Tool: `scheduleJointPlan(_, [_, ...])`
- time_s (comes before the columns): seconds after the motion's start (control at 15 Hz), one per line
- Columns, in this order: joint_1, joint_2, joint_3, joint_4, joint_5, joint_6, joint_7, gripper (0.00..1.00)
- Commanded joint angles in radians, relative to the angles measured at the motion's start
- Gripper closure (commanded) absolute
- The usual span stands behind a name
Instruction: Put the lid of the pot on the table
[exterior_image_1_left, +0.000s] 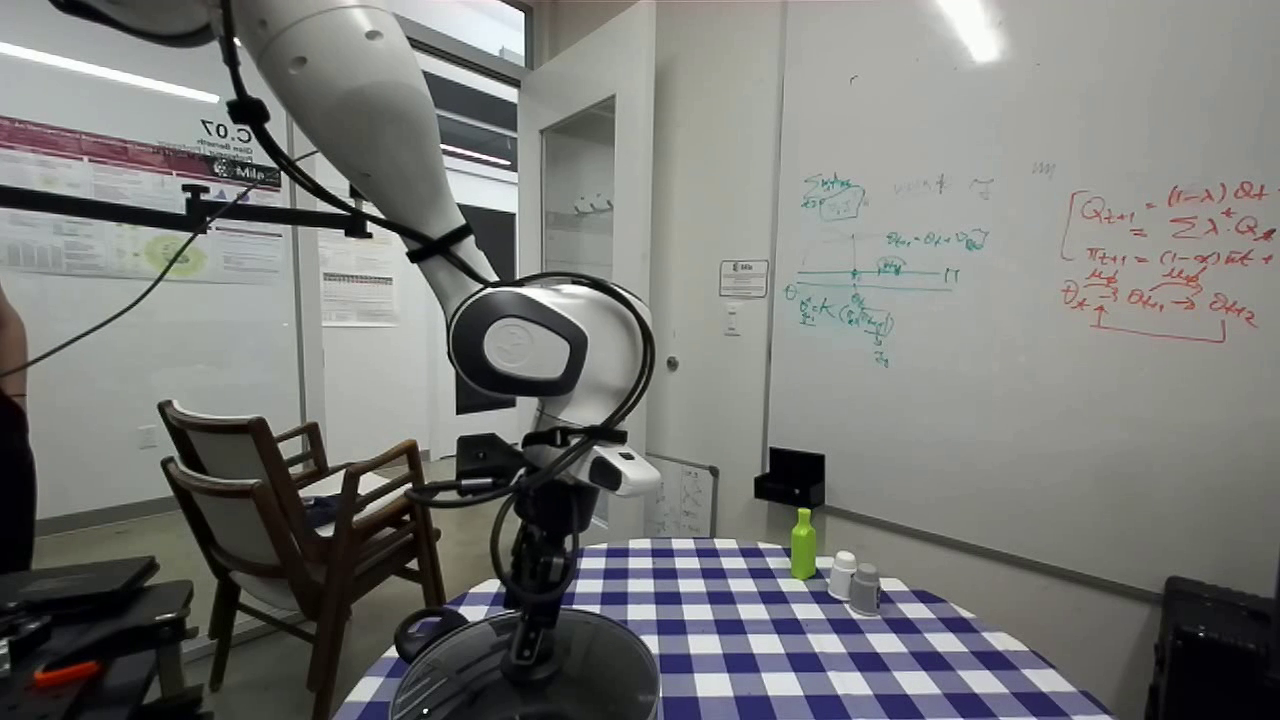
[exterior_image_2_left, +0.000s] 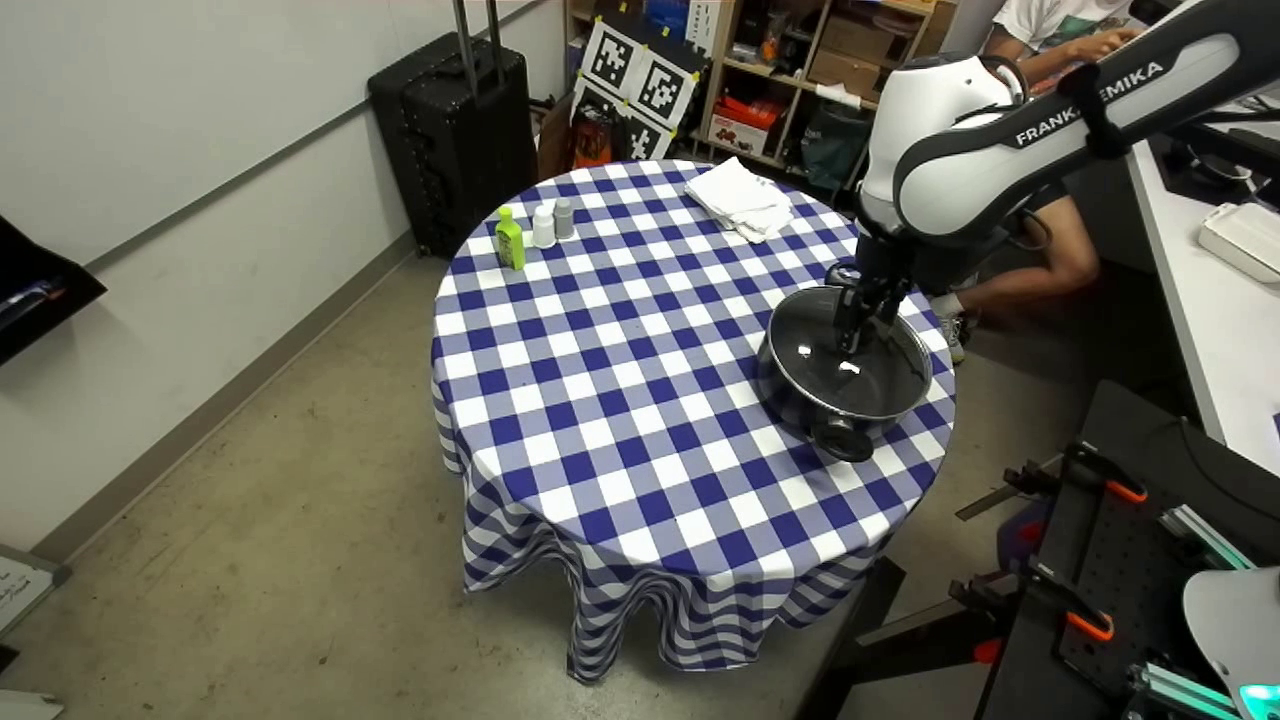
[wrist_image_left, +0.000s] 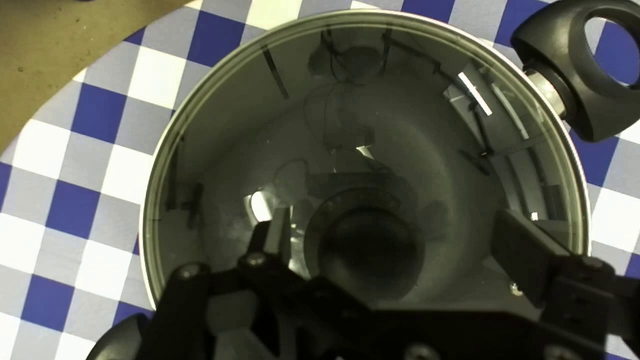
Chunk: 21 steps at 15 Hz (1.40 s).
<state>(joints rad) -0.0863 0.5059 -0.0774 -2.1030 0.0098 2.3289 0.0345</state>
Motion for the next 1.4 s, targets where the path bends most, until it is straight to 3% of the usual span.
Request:
scheduleJointPlan(0.0, [-0.015,0.025,0.011,0.035,0.019,-0.003,-0.026,0.00])
scheduleJointPlan(1.33, [-0.011,0.030,-0.006,0.040,0.006,0.018,-0.007,0.00])
